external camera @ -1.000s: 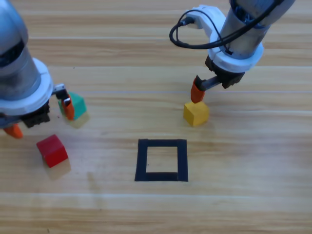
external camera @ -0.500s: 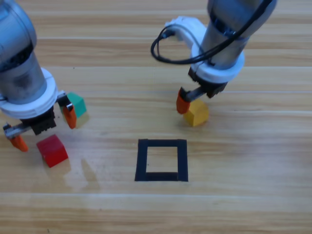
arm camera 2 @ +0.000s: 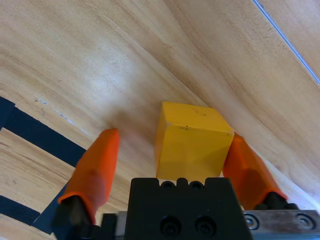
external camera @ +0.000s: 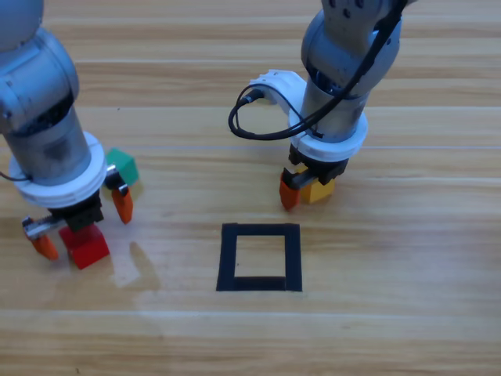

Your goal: Stack the blocks in the rectangular block: red at the bottom, yellow in the middle, green on top

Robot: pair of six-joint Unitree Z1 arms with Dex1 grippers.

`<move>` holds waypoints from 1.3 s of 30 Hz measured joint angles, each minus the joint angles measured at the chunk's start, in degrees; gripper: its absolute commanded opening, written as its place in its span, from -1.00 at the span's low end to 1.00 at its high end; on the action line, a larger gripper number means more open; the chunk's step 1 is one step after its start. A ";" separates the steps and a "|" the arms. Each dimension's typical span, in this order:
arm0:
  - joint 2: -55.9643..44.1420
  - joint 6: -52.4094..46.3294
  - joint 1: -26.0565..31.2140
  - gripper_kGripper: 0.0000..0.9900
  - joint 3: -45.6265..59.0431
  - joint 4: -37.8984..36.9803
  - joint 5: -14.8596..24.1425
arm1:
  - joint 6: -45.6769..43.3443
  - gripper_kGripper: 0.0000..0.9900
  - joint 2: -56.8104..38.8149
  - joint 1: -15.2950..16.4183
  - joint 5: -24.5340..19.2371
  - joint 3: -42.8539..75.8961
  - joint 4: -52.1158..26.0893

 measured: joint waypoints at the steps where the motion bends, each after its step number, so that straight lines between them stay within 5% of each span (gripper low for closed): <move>1: 0.24 0.00 0.06 0.96 0.17 -0.25 -0.11 | 0.00 0.33 0.11 0.00 0.00 -0.17 0.12; 4: 0.80 0.00 0.29 0.94 0.86 -1.55 -0.38 | 0.00 -0.66 0.36 -0.12 0.00 -0.79 0.78; 5: 0.97 0.00 0.38 0.93 1.22 -2.27 -0.46 | 0.00 -0.90 0.37 -0.16 0.00 -0.83 0.96; 6: 1.14 0.00 0.42 0.92 1.49 -2.64 -0.50 | 0.00 -0.94 0.37 -0.23 0.01 -0.84 1.18; 15: 1.33 0.07 1.22 0.65 4.17 -5.38 -0.72 | 2.26 -0.95 -2.03 -0.74 -1.07 1.79 3.81; 28: 1.01 3.98 2.97 -0.85 4.92 -5.98 -0.91 | 6.95 -0.95 -23.40 -2.71 -0.16 12.12 4.12; 39: 0.93 23.76 -2.74 -0.92 -8.74 -2.05 1.20 | 9.95 -0.95 -24.99 -3.65 1.88 14.76 4.13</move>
